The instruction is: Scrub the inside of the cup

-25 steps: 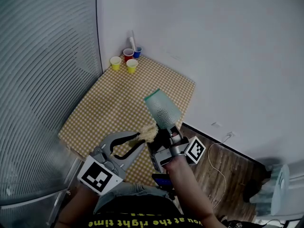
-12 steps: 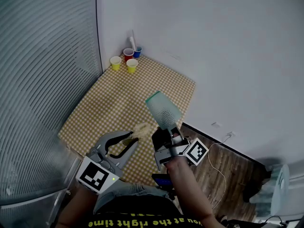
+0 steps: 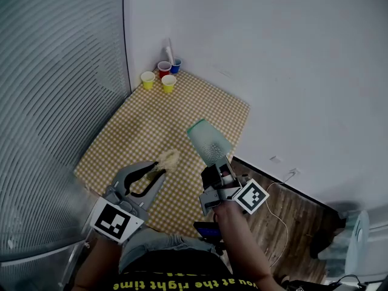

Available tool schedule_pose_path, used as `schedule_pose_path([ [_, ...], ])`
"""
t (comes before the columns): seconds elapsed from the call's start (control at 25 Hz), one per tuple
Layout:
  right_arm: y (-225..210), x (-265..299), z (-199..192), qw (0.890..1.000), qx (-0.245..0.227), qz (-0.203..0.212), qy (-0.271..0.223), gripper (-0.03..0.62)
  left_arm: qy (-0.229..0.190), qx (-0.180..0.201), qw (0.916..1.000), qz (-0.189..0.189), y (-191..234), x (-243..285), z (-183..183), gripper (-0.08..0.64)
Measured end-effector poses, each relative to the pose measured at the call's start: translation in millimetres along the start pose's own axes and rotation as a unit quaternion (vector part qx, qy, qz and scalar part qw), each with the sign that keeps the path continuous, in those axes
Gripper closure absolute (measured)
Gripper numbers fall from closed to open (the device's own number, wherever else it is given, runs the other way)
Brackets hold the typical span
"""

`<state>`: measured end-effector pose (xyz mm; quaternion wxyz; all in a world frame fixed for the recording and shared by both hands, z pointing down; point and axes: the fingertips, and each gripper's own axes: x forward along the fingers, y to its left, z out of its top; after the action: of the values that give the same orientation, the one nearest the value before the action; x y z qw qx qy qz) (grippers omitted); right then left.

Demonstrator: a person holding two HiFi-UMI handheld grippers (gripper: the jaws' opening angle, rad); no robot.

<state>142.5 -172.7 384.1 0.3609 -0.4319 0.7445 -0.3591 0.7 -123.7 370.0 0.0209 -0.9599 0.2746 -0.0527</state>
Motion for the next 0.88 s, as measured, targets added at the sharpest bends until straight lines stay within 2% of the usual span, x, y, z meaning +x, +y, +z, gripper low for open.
schedule_pose_path([
  [0.12, 0.6, -1.2, 4.3, 0.998, -0.056, -0.013, 0.007, 0.569, -0.003, -0.008, 0.9998, 0.016, 10.7, -3.4, 0.5, 0.474],
  [0.28, -1.2, -4.5, 11.7, 0.991, -0.130, -0.037, 0.013, 0.569, -0.013, -0.017, 0.9989, 0.043, 26.8, -10.1, 1.5, 0.474],
  [0.52, -2.4, -9.4, 19.3, 0.983, -0.175, -0.051, 0.017, 0.569, -0.009, -0.012, 0.9975, 0.069, 41.2, -19.3, -4.1, 0.474],
  [0.72, 0.8, -8.9, 22.2, 0.966, -0.249, -0.064, 0.031, 0.569, -0.013, -0.026, 0.9956, 0.089, 54.1, -23.8, -3.8, 0.474],
  [0.88, 7.0, -8.7, 23.7, 0.948, -0.309, -0.070, 0.038, 0.569, -0.012, -0.026, 0.9946, 0.100, 61.0, -27.6, -5.6, 0.474],
])
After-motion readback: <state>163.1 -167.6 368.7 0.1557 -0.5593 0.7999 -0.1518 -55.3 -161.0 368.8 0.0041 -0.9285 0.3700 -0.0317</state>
